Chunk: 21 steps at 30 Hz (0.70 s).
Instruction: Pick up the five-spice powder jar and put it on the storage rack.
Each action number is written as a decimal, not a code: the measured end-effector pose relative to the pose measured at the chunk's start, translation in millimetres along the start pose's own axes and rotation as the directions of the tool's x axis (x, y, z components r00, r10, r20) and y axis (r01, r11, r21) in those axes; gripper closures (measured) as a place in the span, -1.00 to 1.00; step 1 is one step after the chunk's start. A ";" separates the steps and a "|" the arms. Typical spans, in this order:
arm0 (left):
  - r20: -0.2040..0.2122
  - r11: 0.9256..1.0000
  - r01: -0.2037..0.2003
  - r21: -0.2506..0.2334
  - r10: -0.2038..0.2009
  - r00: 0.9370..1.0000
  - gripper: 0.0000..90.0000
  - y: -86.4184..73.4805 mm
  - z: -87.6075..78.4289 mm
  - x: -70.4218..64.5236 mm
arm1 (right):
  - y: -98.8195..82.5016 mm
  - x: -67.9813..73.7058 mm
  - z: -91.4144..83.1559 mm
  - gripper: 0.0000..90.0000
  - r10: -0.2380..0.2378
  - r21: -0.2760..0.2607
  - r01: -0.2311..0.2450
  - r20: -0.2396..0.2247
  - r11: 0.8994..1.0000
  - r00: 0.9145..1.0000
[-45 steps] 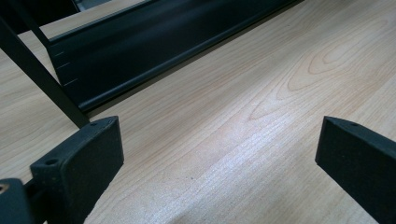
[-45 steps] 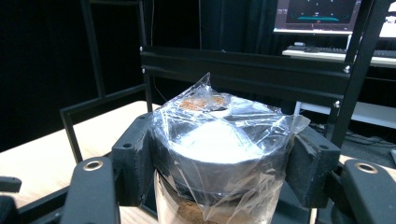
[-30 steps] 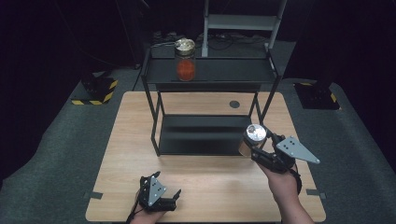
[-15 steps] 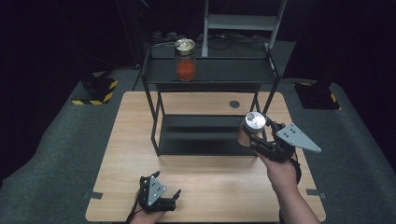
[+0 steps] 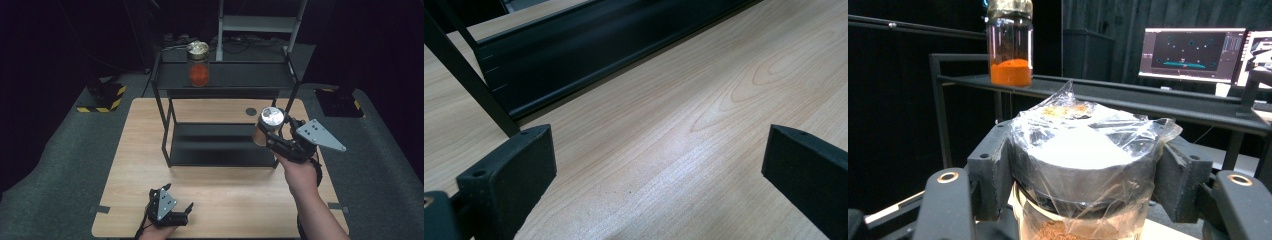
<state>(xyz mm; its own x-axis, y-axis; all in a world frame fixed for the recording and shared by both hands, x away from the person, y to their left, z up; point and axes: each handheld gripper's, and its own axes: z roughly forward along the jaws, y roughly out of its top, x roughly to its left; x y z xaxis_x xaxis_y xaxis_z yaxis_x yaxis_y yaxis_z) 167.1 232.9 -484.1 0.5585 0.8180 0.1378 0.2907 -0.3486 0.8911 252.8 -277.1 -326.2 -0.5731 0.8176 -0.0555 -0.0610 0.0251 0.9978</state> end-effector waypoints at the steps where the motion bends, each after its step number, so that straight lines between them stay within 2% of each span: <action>1: 0.001 1.000 0.001 -0.002 -0.001 1.000 -0.97 -0.3 -0.1 0.2 | 1.5 0.0 0.8 -0.24 0.000 -0.003 0.000 0.000 1.000 1.000; 21: 0.005 1.000 0.014 -0.014 -0.014 1.000 -0.97 -2.6 -1.1 2.2 | 35.5 -3.7 23.0 -0.24 -0.001 -0.034 0.001 0.006 0.999 1.000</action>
<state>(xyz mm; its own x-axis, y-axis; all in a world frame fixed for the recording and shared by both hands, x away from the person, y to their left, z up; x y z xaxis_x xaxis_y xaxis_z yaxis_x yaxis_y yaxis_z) 166.7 236.1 -485.7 0.5578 0.8208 0.1230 0.2878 -0.3304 0.8989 271.5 -266.0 -289.8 -0.5680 0.8211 -0.0565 -0.0894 0.0067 0.9960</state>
